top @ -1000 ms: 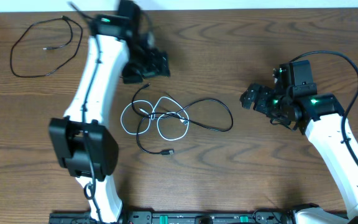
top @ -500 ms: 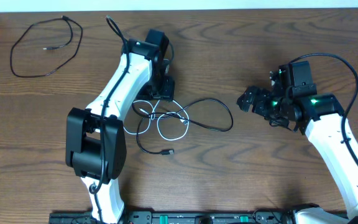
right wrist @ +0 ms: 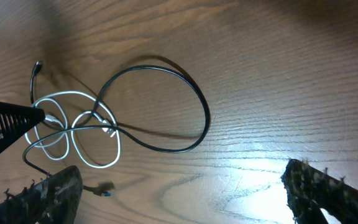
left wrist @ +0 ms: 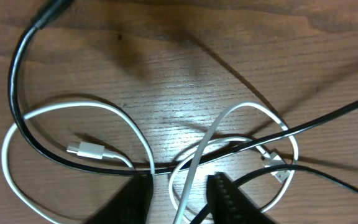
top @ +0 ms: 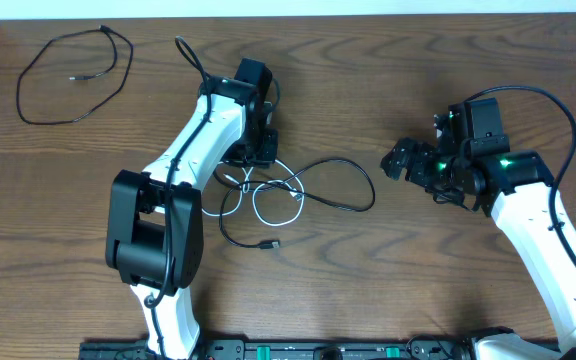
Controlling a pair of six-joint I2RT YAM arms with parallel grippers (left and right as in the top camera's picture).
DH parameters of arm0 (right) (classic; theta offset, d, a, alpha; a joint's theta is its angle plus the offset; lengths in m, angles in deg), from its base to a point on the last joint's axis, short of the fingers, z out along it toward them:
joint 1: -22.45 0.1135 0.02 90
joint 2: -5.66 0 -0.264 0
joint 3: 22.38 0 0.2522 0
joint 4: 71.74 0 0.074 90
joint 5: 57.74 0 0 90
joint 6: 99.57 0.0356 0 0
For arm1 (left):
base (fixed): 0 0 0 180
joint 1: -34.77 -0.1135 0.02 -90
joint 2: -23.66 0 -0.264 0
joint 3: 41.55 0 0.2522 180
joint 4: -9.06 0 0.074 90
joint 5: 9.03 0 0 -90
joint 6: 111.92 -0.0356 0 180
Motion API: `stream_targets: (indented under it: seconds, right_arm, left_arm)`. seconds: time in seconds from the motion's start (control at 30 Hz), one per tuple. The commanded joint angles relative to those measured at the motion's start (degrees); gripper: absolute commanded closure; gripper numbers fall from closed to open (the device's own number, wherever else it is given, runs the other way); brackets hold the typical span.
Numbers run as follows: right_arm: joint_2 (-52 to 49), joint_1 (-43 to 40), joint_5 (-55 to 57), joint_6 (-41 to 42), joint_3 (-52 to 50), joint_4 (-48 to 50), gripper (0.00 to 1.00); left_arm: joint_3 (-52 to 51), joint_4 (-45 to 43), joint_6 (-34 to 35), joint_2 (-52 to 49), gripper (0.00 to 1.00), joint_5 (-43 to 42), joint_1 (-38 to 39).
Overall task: Untangle cables
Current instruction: 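Reach the left gripper back and grasp the white cable at center, then lift the white cable up and pull it left out of the black cable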
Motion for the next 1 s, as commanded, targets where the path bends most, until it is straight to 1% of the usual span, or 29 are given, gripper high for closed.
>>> stream_targets:
  seconds: [0.0, 0.03, 0.07, 0.27, 0.4, 0.63, 0.7, 0.83, 0.97]
  right_arm:
    - [0.07, -0.11, -0.33, -0.07, 0.09, -0.09, 0.01]
    - [0.07, -0.11, -0.33, -0.09, 0.09, -0.02, 0.01]
    - [0.07, -0.13, -0.33, -0.09, 0.09, -0.02, 0.01]
    - [0.07, -0.11, -0.33, -0.09, 0.09, -0.07, 0.01]
    - [0.07, -0.11, -0.33, -0.11, 0.09, -0.17, 0.01]
    - [0.07, 0.94, -0.33, -0.11, 0.02, -0.7, 0.01]
    - [0.07, 1.79, -0.26, -0.11, -0.02, -0.63, 0.01]
    - [-0.02, 3.74, 0.81, -0.11, -0.02, -0.42, 0.01]
    - [-0.02, 5.55, 0.79, -0.09, -0.02, -0.22, 0.01]
  left_arm:
    - [-0.07, 0.0, -0.46, -0.22, 0.78, 0.55, 0.02]
    - [0.0, 0.02, -0.46, -0.11, 0.9, 0.57, 0.02]
    - [0.04, 0.02, -0.46, -0.09, 0.92, 0.55, 0.02]
    - [2.93, 1.55, 0.48, 3.08, 0.93, 0.5, 0.04]
    - [4.57, 1.2, 1.09, 10.27, 0.92, -2.82, 0.04]
    - [4.57, -5.81, 1.27, 27.8, 0.93, -15.37, 0.04]
    - [4.57, -8.11, 2.75, 31.98, 0.93, -18.36, 0.04]
    - [4.57, -13.44, 7.17, 38.56, 0.93, -19.23, 0.04]
    - [4.57, -18.4, 8.26, 43.5, 0.93, -19.23, 0.04]
